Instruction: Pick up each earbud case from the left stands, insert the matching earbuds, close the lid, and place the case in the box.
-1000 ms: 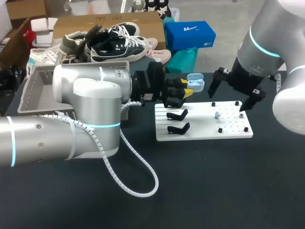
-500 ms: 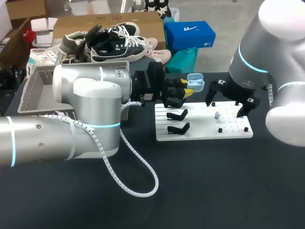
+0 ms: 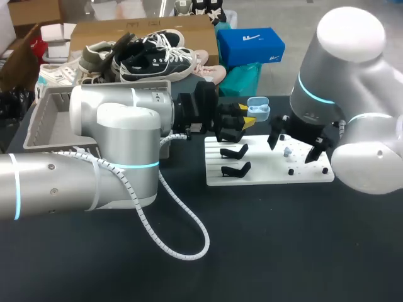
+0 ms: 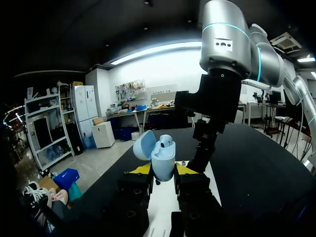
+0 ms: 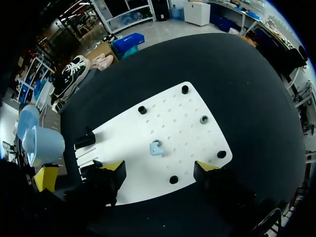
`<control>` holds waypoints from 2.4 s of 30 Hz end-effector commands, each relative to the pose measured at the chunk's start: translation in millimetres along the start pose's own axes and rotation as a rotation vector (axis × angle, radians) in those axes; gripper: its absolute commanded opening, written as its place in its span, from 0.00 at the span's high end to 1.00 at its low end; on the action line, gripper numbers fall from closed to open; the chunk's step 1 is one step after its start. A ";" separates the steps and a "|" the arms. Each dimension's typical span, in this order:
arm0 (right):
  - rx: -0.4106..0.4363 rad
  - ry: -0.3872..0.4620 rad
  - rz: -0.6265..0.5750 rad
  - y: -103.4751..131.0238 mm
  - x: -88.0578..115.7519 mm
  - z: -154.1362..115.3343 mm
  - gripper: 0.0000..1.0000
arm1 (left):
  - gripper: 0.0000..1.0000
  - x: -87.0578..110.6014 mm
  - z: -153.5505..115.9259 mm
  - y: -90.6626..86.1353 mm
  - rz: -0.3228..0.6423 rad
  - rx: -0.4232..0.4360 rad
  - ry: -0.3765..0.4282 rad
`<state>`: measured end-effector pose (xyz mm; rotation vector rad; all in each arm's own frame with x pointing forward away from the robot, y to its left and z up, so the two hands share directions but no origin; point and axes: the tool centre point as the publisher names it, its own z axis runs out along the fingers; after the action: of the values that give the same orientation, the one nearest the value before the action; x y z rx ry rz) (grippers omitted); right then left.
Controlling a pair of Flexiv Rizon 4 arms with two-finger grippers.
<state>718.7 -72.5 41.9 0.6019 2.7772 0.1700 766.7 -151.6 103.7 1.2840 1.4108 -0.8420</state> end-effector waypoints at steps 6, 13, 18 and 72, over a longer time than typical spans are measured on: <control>0.012 0.016 0.017 2.0 -3.4 9.3 0.29 | 1.00 0.3 -0.4 -2.5 0.001 -0.009 -0.002; 0.013 0.027 0.025 4.0 -5.3 14.0 0.43 | 1.00 0.3 -0.4 -2.5 0.001 -0.009 -0.002; 0.016 0.035 0.035 5.6 -6.4 17.9 0.51 | 1.00 0.3 -0.4 -2.5 0.001 -0.009 -0.002; 0.004 0.049 0.069 1.1 -5.2 13.6 1.00 | 1.00 0.3 -0.4 -2.5 0.001 -0.009 -0.002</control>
<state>736.9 -69.1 23.7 0.7023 2.8213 0.1918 766.7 -151.6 103.6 1.2839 1.4108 -0.8420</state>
